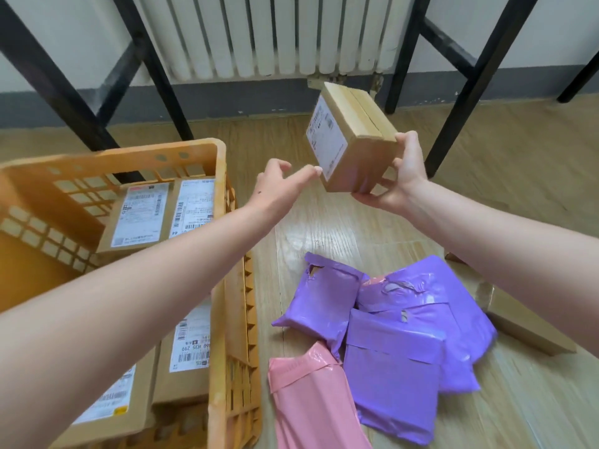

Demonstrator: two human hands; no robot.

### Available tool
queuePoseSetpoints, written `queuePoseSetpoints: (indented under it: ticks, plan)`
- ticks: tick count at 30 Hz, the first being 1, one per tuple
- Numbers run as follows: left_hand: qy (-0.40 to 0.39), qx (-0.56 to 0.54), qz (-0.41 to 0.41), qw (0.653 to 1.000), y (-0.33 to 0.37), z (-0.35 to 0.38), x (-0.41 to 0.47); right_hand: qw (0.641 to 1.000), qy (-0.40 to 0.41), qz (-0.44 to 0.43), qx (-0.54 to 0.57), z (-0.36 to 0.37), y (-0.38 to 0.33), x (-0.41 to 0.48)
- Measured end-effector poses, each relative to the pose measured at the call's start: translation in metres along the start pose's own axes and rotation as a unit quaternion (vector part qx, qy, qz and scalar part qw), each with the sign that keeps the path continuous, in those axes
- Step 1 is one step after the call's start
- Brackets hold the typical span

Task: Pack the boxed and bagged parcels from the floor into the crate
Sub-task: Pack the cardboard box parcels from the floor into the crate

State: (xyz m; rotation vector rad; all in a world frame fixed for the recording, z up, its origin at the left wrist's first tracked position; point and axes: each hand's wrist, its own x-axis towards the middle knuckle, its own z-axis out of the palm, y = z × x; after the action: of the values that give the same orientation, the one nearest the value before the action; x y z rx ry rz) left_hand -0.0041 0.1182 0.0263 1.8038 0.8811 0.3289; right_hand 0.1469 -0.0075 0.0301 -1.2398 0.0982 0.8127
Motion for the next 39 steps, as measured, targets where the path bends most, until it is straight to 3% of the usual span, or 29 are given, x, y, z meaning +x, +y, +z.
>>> queuePoseSetpoints:
  ticks: [4,8,14,18,21,24,26,29,33,39]
  plan:
    - [0.030,-0.137,-0.021,0.990,0.010,-0.030,-0.010,0.999,-0.035,0.000,0.011,0.033,0.006,-0.021]
    - [0.035,-0.285,-0.085,0.954,0.028,-0.063,-0.026,0.996,-0.086,-0.024,0.001,0.067,0.017,-0.047]
    - [0.036,-0.270,-0.043,0.961,0.032,-0.126,-0.059,0.964,-0.217,-0.119,-0.101,0.122,0.026,-0.091]
    - [0.045,-0.309,-0.013,0.950,0.007,-0.167,-0.080,0.940,-0.284,-0.108,-0.156,0.159,0.046,-0.116]
    - [0.104,-0.305,-0.015,0.947,-0.009,-0.197,-0.090,0.922,-0.296,-0.123,-0.217,0.180,0.075,-0.127]
    - [0.218,-0.225,-0.045,0.949,-0.030,-0.234,-0.095,0.878,-0.295,-0.217,-0.308,0.200,0.103,-0.135]
    - [0.302,-0.074,-0.027,0.950,-0.048,-0.258,-0.100,0.850,-0.308,-0.273,-0.330,0.210,0.116,-0.139]
    - [0.400,0.191,-0.030,0.896,-0.071,-0.284,-0.107,0.818,-0.336,-0.307,-0.351,0.219,0.131,-0.142]
    - [0.390,0.281,-0.084,0.873,-0.100,-0.294,-0.107,0.796,-0.345,-0.332,-0.370,0.229,0.148,-0.142]
    - [0.336,0.329,-0.130,0.873,-0.136,-0.285,-0.082,0.807,-0.319,-0.326,-0.376,0.248,0.170,-0.132]
